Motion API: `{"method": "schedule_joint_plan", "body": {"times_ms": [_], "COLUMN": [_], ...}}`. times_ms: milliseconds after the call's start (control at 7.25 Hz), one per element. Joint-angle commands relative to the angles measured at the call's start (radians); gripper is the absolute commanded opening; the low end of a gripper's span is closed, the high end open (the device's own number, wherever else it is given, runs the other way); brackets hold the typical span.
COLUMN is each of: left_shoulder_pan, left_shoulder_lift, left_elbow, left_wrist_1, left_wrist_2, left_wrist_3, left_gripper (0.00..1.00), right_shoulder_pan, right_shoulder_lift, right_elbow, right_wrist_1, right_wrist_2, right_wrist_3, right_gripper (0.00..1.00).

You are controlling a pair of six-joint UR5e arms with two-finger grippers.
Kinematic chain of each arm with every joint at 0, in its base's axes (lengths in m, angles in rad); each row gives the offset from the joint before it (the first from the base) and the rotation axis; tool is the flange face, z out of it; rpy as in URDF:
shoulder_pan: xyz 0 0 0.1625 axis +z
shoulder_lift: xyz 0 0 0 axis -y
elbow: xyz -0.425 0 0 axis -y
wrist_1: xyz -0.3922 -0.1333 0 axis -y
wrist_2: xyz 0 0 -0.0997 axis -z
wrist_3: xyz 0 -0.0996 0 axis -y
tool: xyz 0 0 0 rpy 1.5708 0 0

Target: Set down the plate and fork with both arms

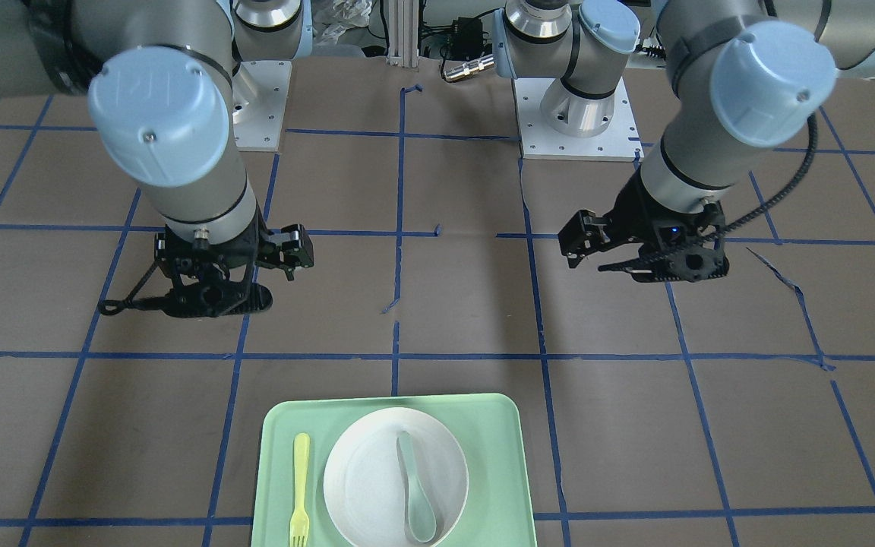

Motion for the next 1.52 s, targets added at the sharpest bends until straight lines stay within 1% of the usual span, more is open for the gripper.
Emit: {"method": "schedule_joint_plan", "body": {"times_ms": [0, 138, 276, 414, 552, 828, 966, 1103, 1241, 1379], "left_shoulder_pan": [-0.086, -0.079, -0.048, -0.012, -0.001, 0.001, 0.002, 0.003, 0.003, 0.003], "left_shoulder_lift": [0.022, 0.022, 0.023, 0.031, 0.038, 0.061, 0.066, 0.068, 0.078, 0.080], "left_elbow": [-0.012, -0.004, 0.007, 0.005, 0.002, -0.007, -0.009, -0.009, -0.007, -0.010], "left_wrist_1": [-0.007, -0.027, -0.025, -0.024, -0.024, -0.028, -0.028, -0.027, -0.040, -0.047], "left_wrist_2": [0.001, 0.001, 0.002, 0.004, 0.004, 0.021, 0.025, 0.031, 0.033, 0.033], "left_wrist_3": [-0.062, -0.048, -0.007, 0.050, 0.046, 0.042, 0.042, 0.042, 0.041, 0.041], "left_gripper": [1.00, 1.00, 1.00, 1.00, 1.00, 1.00, 1.00, 1.00, 1.00, 1.00], "right_shoulder_pan": [-0.007, -0.010, -0.013, -0.023, -0.036, -0.053, -0.053, -0.053, -0.053, -0.044], "right_shoulder_lift": [-0.057, -0.076, -0.092, -0.116, -0.135, -0.152, -0.153, -0.159, -0.190, -0.207], "right_elbow": [0.006, 0.018, 0.033, 0.053, 0.076, 0.082, 0.094, 0.134, 0.172, 0.179], "right_wrist_1": [0.043, 0.047, 0.085, 0.092, 0.092, 0.090, 0.077, 0.037, -0.015, -0.020], "right_wrist_2": [-0.003, 0.000, 0.006, 0.008, 0.009, 0.012, 0.015, 0.061, 0.079, 0.071], "right_wrist_3": [0.005, 0.005, 0.005, 0.005, 0.000, -0.021, -0.023, -0.023, -0.021, -0.008], "right_gripper": [1.00, 1.00, 1.00, 1.00, 1.00, 1.00, 1.00, 0.98, 1.00, 1.00]}}
